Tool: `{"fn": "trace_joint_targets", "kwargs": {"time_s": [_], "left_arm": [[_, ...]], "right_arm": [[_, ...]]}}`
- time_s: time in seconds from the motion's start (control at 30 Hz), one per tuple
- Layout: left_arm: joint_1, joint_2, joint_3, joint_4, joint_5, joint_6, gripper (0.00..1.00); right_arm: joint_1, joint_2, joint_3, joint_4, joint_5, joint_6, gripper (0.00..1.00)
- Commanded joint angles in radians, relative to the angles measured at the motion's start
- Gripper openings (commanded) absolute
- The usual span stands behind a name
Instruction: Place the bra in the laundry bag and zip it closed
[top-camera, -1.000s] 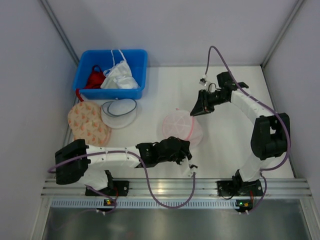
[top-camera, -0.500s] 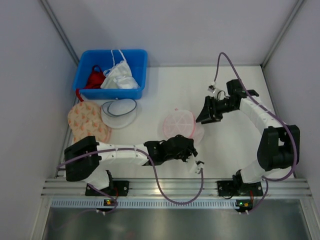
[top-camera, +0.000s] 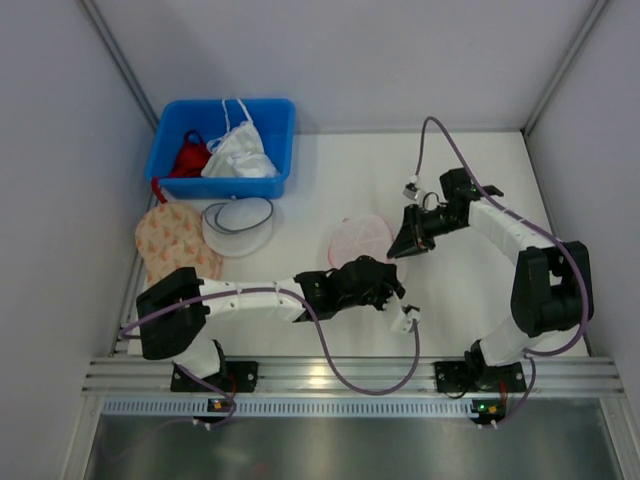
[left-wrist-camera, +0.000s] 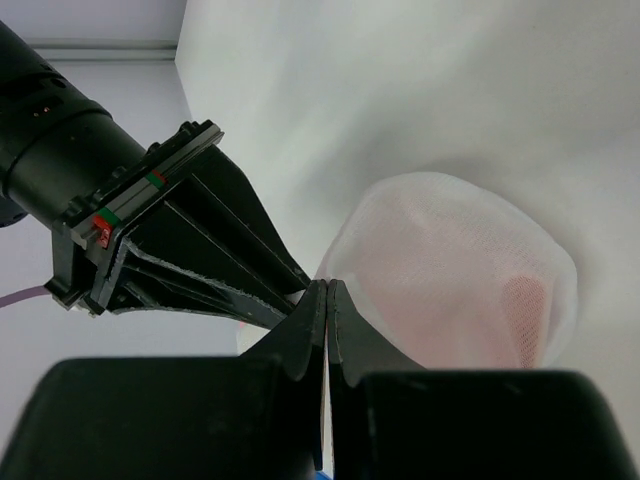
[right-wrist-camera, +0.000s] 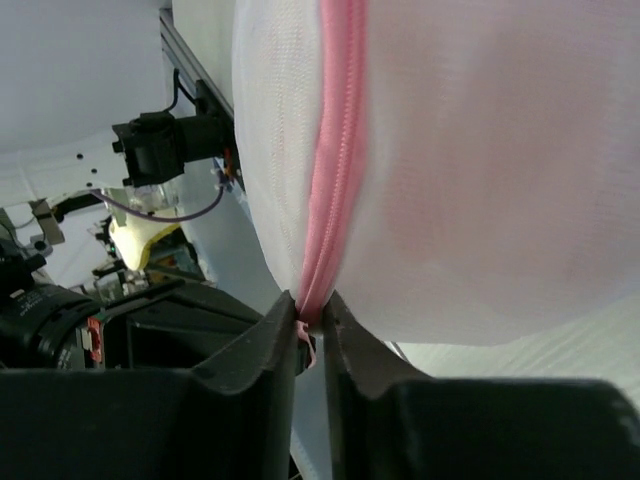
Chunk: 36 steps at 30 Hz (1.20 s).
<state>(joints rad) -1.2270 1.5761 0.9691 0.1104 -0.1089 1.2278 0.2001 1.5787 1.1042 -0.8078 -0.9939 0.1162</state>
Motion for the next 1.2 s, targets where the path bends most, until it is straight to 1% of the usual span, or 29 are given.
{"fn": "trace_joint_targets", "kwargs": {"time_s": [0.0,0.03,0.07,0.1,0.27,0.43,0.5,0.53,0.67,0.73,0.77,0.8,0.83,0.93,1.17], "left_arm": [[0.0,-0.024,0.02,0.028,0.038,-0.021,0.0],[-0.002,-0.031,0.016,0.022,0.044,-0.022,0.0],[-0.002,-0.05,0.0,0.014,0.049,-0.027,0.0],[-0.003,-0.059,-0.006,-0.009,0.063,-0.028,0.0],[-0.026,-0.123,-0.07,-0.058,0.075,-0.036,0.0],[-0.058,-0.168,-0.112,-0.101,0.08,-0.074,0.0],[-0.065,-0.185,-0.115,-0.11,0.086,-0.1,0.0],[-0.069,-0.197,-0.118,-0.147,0.095,-0.105,0.0],[-0.078,-0.214,-0.133,-0.152,0.097,-0.117,0.0],[-0.08,-0.2,-0.113,-0.15,0.092,-0.142,0.0],[-0.08,-0.192,-0.101,-0.15,0.083,-0.157,0.0],[-0.08,-0.182,-0.087,-0.153,0.077,-0.183,0.0],[-0.08,-0.162,-0.061,-0.155,0.069,-0.191,0.0],[-0.078,-0.124,-0.012,-0.153,0.034,-0.212,0.0],[-0.077,-0.085,0.036,-0.153,0.023,-0.237,0.0]], "right_arm": [[0.007,0.024,0.045,0.021,-0.026,0.002,0.13],[0.005,0.026,0.051,0.018,-0.026,0.0,0.05],[-0.004,0.032,0.063,0.015,-0.026,-0.001,0.01],[-0.008,0.033,0.069,0.013,-0.026,0.0,0.0],[-0.03,0.044,0.108,0.007,-0.022,-0.012,0.0],[-0.042,0.072,0.164,-0.005,-0.015,-0.023,0.0],[-0.047,0.084,0.189,-0.016,-0.009,-0.036,0.0],[-0.048,0.095,0.212,-0.027,-0.008,-0.044,0.0],[-0.047,0.119,0.264,-0.034,-0.003,-0.052,0.0],[-0.047,0.125,0.276,-0.025,-0.005,-0.038,0.01],[-0.047,0.126,0.276,-0.016,-0.005,-0.026,0.05],[-0.047,0.122,0.275,-0.013,-0.006,-0.023,0.13],[-0.048,0.118,0.269,-0.013,-0.005,-0.021,0.26],[-0.05,0.089,0.255,-0.047,0.014,-0.047,0.42],[-0.085,0.003,0.2,-0.119,0.015,-0.084,0.45]]}}
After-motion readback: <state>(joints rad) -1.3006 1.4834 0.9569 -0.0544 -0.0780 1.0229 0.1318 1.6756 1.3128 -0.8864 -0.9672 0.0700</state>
